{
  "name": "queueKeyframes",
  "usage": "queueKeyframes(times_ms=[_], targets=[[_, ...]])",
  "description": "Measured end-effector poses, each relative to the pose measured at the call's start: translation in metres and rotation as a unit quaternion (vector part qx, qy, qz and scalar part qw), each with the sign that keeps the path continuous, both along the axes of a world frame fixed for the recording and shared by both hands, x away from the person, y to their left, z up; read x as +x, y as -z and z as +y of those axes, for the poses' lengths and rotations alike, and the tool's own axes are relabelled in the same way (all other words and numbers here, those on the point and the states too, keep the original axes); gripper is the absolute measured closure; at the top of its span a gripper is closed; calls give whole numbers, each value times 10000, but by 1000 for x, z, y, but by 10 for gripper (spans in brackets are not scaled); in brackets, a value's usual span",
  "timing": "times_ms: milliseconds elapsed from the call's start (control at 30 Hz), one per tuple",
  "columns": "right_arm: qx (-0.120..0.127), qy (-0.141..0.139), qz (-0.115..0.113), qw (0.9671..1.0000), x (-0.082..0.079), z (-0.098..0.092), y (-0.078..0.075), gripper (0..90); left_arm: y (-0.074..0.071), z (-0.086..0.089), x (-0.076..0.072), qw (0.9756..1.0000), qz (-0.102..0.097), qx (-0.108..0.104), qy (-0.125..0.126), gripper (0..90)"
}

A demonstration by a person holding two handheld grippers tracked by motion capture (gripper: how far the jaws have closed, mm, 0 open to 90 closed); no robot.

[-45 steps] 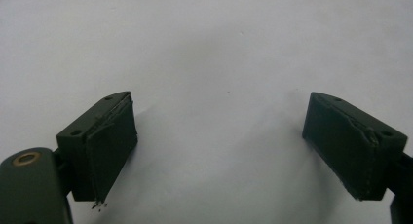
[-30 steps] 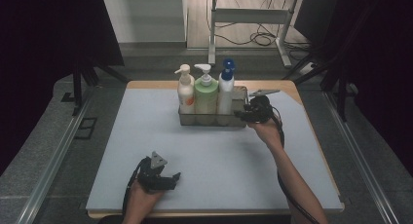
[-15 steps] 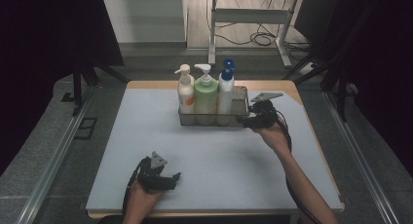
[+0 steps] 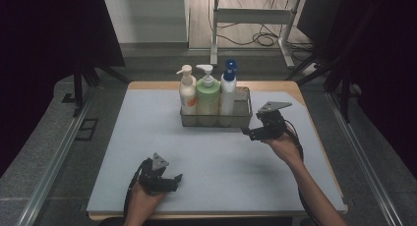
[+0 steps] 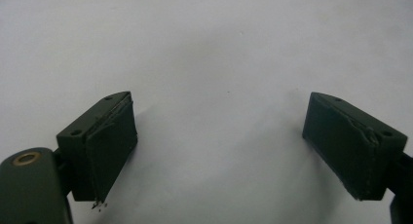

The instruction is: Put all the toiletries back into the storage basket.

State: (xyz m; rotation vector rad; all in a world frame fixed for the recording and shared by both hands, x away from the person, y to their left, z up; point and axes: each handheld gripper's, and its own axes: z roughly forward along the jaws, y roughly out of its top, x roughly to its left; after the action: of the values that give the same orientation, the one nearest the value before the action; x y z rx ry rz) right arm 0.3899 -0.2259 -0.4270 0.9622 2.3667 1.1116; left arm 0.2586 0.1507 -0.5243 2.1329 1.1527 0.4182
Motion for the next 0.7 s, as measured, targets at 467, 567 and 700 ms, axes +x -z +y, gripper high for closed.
queueKeyframes(times_ms=[467,567,700], targets=[[-150,-25,-9,9999,-31,-23,10,64,0,0,0,10000,-5,1,-4,122],[-155,9,7,9999,-37,-29,16,42,0,0,0,10000,-6,3,-4,122],[-137,73,34,9999,-44,-37,25,18,0,0,0,10000,-7,2,-6,122]])
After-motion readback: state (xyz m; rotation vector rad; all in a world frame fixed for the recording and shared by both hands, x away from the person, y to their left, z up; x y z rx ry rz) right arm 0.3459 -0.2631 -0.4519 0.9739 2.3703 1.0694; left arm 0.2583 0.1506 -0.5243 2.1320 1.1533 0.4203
